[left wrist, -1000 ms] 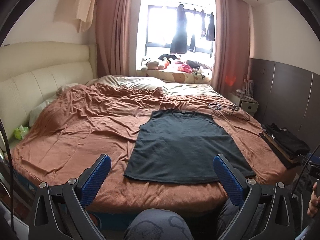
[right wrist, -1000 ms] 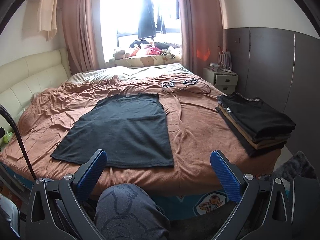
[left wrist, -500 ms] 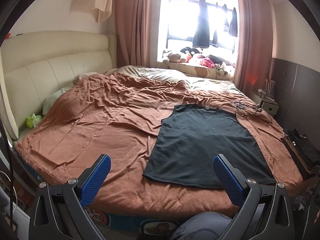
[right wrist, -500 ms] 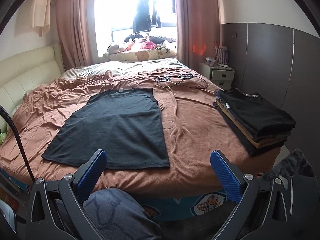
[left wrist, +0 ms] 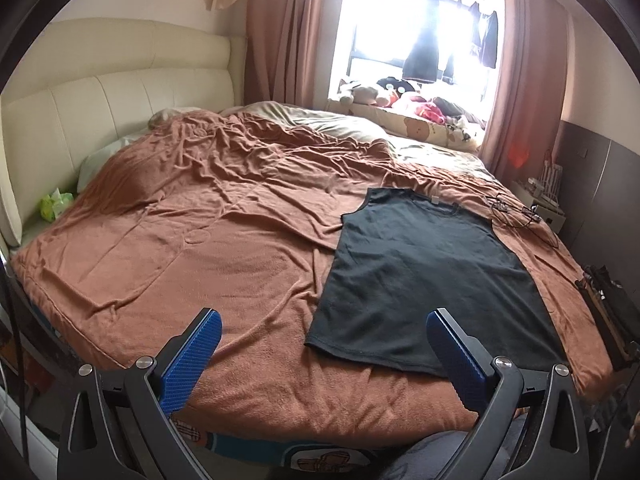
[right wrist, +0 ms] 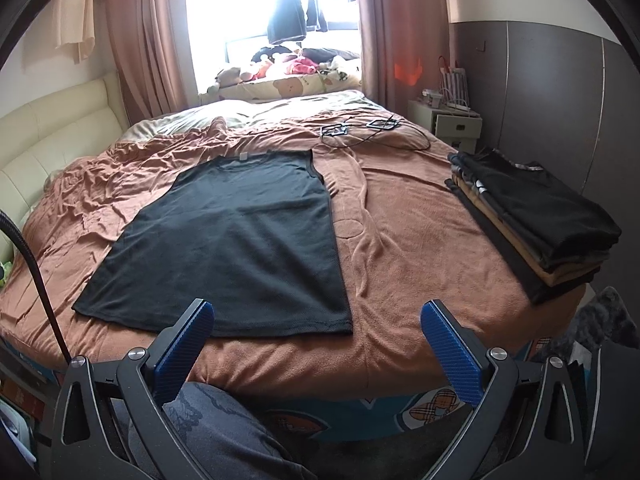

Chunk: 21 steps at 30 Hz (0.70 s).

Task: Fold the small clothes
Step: 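Move both grippers, open, toward the black t-shirt on the bed, then close the left gripper on the shirt's side edge while the right gripper grasps the same edge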

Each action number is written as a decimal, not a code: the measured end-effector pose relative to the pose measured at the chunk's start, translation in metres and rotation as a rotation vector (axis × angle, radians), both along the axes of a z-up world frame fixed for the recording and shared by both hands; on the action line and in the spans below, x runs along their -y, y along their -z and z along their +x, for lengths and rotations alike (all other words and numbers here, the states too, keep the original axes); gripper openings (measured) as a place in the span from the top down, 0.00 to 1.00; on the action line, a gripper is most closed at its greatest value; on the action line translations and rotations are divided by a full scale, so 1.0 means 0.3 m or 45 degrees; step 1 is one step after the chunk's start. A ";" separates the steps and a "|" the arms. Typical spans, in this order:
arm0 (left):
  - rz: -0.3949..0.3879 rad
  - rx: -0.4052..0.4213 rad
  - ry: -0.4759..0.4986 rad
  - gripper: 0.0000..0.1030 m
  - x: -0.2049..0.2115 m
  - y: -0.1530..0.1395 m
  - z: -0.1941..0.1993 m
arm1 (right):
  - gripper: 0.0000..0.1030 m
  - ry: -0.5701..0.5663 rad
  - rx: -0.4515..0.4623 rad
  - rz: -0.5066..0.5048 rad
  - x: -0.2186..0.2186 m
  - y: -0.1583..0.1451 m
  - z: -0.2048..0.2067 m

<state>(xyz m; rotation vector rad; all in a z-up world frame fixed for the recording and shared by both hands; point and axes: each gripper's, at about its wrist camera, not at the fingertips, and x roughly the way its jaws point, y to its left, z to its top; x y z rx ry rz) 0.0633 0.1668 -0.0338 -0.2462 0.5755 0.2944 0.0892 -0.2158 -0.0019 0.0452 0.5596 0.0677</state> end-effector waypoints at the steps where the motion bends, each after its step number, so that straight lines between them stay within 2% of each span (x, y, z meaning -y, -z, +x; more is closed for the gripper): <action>1: -0.018 -0.013 -0.010 0.00 -0.021 0.016 0.013 | 0.00 -0.004 -0.009 0.002 0.000 0.003 0.014; 6: -0.128 -0.027 -0.014 0.01 -0.115 0.085 0.057 | 0.00 0.009 -0.058 0.027 0.014 0.013 0.078; 8: -0.174 -0.056 0.002 0.14 -0.144 0.118 0.084 | 0.00 0.023 -0.086 0.042 0.024 0.025 0.107; 11: -0.234 -0.109 0.034 0.26 -0.167 0.169 0.125 | 0.00 0.020 -0.118 0.056 0.030 0.046 0.148; 14: -0.286 -0.150 0.066 0.32 -0.174 0.218 0.162 | 0.09 -0.007 -0.171 0.097 0.046 0.072 0.192; 18: -0.309 -0.220 0.110 0.35 -0.163 0.281 0.226 | 0.19 -0.032 -0.244 0.163 0.085 0.105 0.251; 21: -0.332 -0.277 0.137 0.40 -0.159 0.330 0.275 | 0.21 -0.025 -0.295 0.196 0.117 0.126 0.289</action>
